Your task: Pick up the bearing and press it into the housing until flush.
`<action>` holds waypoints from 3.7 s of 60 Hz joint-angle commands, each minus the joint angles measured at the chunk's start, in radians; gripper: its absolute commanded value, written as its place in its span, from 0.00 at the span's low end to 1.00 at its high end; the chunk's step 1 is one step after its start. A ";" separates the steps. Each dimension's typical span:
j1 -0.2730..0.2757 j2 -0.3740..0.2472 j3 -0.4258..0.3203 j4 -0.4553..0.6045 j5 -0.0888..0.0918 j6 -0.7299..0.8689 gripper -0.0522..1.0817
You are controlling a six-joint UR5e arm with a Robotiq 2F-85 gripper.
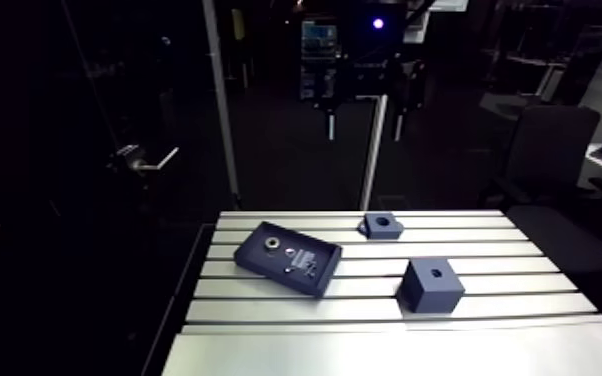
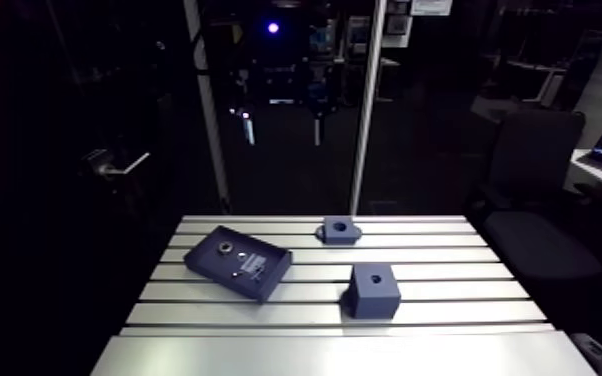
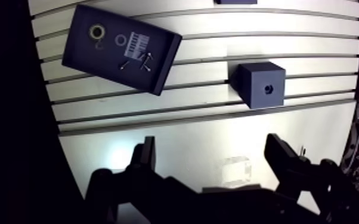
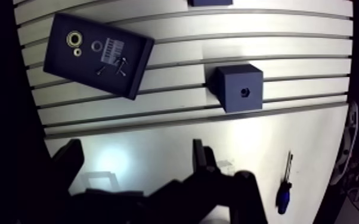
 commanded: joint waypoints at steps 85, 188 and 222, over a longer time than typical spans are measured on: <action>0.171 0.264 -0.122 -0.119 0.004 0.006 0.05; 0.230 0.478 -0.003 -0.399 0.001 -0.035 0.37; 0.249 0.520 -0.019 -0.426 0.000 -0.041 0.37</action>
